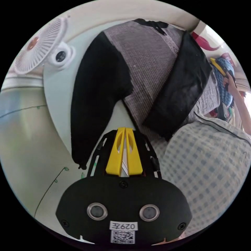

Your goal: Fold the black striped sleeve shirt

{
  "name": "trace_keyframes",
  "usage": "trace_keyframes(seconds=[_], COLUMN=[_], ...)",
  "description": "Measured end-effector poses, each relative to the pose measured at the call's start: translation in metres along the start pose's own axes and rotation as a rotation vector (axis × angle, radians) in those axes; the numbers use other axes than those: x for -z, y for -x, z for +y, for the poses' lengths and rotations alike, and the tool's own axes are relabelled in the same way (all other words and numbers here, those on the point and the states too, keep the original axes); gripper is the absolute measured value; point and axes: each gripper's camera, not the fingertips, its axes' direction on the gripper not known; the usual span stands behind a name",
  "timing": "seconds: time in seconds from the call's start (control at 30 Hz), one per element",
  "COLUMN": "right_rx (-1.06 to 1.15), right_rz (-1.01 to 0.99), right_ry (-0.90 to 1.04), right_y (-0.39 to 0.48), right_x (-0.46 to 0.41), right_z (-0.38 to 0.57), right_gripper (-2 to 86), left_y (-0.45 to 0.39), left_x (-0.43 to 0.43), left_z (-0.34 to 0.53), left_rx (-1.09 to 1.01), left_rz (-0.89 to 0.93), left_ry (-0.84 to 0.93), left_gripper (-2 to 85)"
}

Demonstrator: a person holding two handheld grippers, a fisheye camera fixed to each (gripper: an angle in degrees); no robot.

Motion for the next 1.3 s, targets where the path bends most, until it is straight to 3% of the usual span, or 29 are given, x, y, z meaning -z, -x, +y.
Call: trace_keyframes(seconds=[0.2,0.43,0.57,0.73,0.93,1.03,1.1,1.2,1.3], right_rx=[0.075,0.109,0.101,0.103,0.084,0.069,0.066,0.079,0.089], right_rz=[-0.166,-0.326,-0.341,-0.321,-0.323,-0.328,-0.341,-0.328,-0.288], right_ry=[0.050,0.135,0.177,0.171,0.130,0.130,0.131,0.136,0.116], right_y=[0.070,0.133,0.157,0.180,0.201,0.211,0.220,0.233,0.242], right_x=[-0.034,-0.091,-0.112,-0.108,-0.088,-0.083,-0.082,-0.080,-0.069], right_z=[0.062,0.125,0.152,0.171,0.194,0.203,0.209,0.211,0.212], right_gripper=[-0.5,-0.4,-0.4,-0.4,-0.4,-0.4,-0.4,-0.4,-0.3], left_y=[0.100,0.146,0.145,0.139,0.119,0.078,0.015,-0.094,-0.211], left_x=[-0.006,-0.030,-0.051,-0.049,0.059,0.159,0.226,0.265,0.253], left_z=[0.094,0.099,0.072,0.061,0.074,0.073,0.068,0.055,0.038], left_rx=[0.265,0.292,0.193,0.087,0.084,0.011,-0.148,-0.420,-0.717], left_rz=[-0.089,0.020,-0.022,0.152,0.010,-0.062,-0.069,-0.069,0.027], left_ry=[0.025,0.112,0.195,0.263,0.085,-0.138,-0.332,-0.483,-0.488], left_gripper=[5.3,17.2,16.0,5.2,1.6,1.2,1.1,1.6,2.7])
